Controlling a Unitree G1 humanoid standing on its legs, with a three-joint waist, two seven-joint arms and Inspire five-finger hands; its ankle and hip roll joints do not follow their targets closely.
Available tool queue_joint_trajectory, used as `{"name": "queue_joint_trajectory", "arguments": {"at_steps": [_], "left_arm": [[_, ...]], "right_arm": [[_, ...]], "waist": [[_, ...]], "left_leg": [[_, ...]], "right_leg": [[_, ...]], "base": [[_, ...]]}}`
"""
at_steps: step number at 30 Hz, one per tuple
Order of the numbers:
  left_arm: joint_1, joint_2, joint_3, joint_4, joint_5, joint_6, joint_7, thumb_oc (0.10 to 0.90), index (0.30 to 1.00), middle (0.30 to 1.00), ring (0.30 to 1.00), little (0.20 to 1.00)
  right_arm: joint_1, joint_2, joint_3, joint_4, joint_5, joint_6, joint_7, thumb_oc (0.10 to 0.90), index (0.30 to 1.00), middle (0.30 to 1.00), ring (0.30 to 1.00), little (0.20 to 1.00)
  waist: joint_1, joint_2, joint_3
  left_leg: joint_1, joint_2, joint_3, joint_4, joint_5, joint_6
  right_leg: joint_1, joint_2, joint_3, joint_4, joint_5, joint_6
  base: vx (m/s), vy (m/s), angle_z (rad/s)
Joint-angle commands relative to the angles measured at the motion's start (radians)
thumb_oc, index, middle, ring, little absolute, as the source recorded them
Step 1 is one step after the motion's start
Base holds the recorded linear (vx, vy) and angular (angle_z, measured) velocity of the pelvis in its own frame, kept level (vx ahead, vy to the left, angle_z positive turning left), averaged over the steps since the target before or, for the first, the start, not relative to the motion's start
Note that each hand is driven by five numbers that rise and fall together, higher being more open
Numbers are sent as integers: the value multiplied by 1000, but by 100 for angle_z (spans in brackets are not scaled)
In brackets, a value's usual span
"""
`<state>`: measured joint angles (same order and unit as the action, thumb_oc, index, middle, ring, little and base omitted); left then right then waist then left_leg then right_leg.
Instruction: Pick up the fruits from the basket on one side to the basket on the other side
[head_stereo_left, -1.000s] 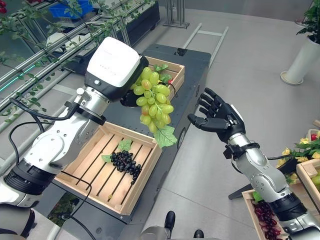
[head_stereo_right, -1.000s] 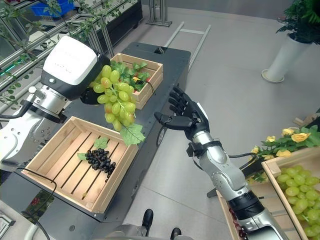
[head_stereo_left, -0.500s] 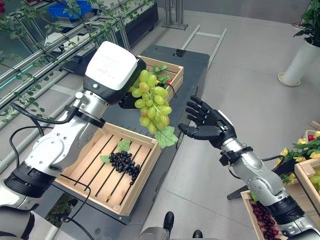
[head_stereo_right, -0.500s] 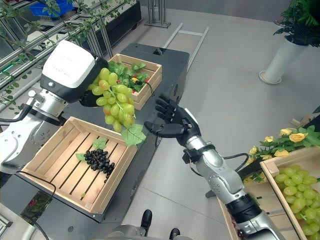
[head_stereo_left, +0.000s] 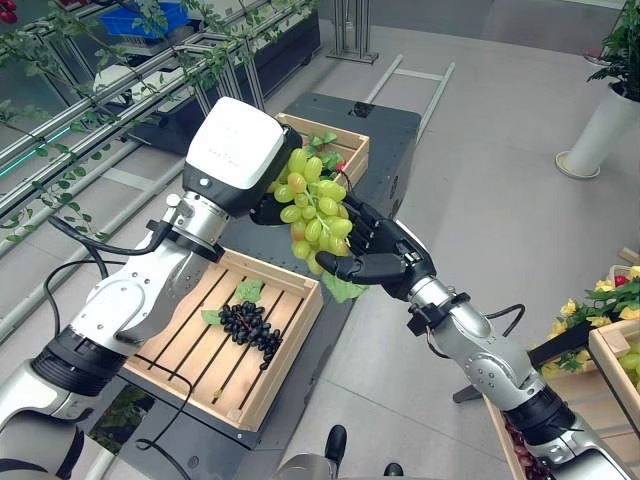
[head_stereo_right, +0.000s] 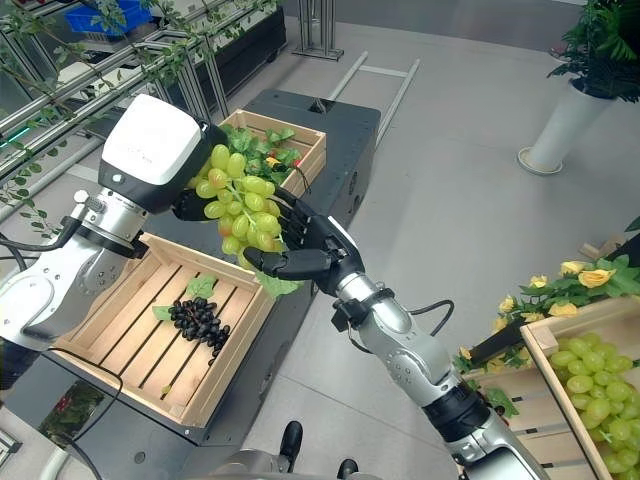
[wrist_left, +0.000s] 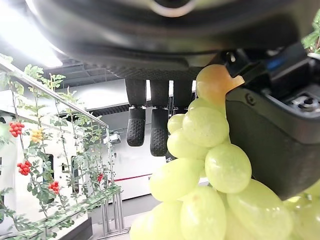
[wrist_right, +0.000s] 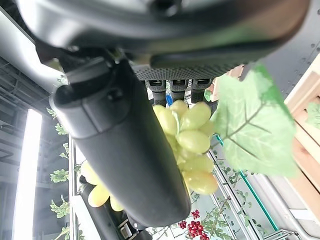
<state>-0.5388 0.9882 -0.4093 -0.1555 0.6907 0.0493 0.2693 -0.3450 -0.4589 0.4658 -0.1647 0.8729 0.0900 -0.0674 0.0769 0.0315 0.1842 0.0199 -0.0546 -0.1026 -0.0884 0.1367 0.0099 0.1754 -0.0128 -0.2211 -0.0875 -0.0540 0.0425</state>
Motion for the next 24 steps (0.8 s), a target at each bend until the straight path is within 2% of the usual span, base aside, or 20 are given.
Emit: {"name": "queue_joint_trajectory", "arguments": {"at_steps": [1,8,16,24], "left_arm": [[-130,-42,58,19,-27,-3,100,400,300,300,300,300],[-108,-95,45,-21,-34,6,89,400,300,300,300,300],[-93,-125,57,-54,-45,-9,79,400,300,300,300,300],[-87,-146,34,-109,14,-38,5,400,300,300,300,300]], "right_arm": [[-92,50,1,-136,5,-110,-45,800,900,900,900,900],[-91,74,-7,-139,-19,-115,-140,800,900,900,900,900],[-86,75,-13,-145,-28,-101,-183,800,900,900,900,900],[-79,74,-20,-160,-20,-97,-204,800,900,900,900,900]], "waist": [[10,-32,-135],[11,-31,-133],[13,-33,-134],[8,-32,-133]], "left_leg": [[66,-8,61,1,-157,-17],[63,-11,58,1,-153,-14],[63,-12,56,1,-153,-15],[67,-13,56,1,-157,-13]], "right_leg": [[-59,-29,36,11,22,42],[-63,-30,36,13,27,42],[-60,-31,34,9,29,44],[-61,-32,36,11,29,45]], "base": [[0,0,0],[0,0,0],[0,0,0],[0,0,0]]}}
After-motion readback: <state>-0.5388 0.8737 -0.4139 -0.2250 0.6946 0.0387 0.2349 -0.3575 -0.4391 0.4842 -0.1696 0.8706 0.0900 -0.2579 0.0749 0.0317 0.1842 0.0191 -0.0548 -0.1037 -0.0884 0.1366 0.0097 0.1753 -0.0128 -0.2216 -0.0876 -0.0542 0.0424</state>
